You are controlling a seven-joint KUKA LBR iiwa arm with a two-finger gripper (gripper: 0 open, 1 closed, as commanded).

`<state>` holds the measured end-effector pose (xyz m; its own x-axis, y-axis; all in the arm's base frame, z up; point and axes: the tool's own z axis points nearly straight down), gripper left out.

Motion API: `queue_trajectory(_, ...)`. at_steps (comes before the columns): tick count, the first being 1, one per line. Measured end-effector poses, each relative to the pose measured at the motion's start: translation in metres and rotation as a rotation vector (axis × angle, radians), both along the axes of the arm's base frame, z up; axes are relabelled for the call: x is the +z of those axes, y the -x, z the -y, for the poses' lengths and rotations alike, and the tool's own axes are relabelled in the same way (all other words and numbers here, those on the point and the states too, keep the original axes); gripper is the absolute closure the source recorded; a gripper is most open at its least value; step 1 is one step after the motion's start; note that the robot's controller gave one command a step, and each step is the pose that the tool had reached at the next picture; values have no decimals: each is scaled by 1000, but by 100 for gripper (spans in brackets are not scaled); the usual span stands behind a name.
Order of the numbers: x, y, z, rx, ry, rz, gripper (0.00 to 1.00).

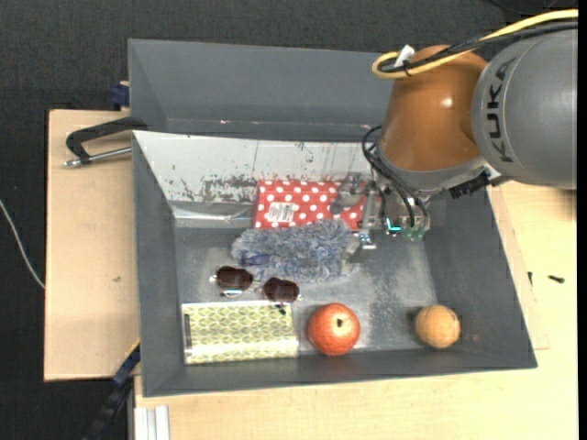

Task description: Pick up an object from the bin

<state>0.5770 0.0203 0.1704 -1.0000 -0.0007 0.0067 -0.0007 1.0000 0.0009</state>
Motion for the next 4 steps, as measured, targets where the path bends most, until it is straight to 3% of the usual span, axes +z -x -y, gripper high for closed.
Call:
queue_trajectory(1,-42,8,-36,-14,0,16,0)
queue_trajectory(2,-87,20,-74,-17,2,12,0)
queue_trajectory(3,-56,-11,-11,27,0,12,0)
queue_trajectory(4,-69,29,-103,163,-3,9,0)
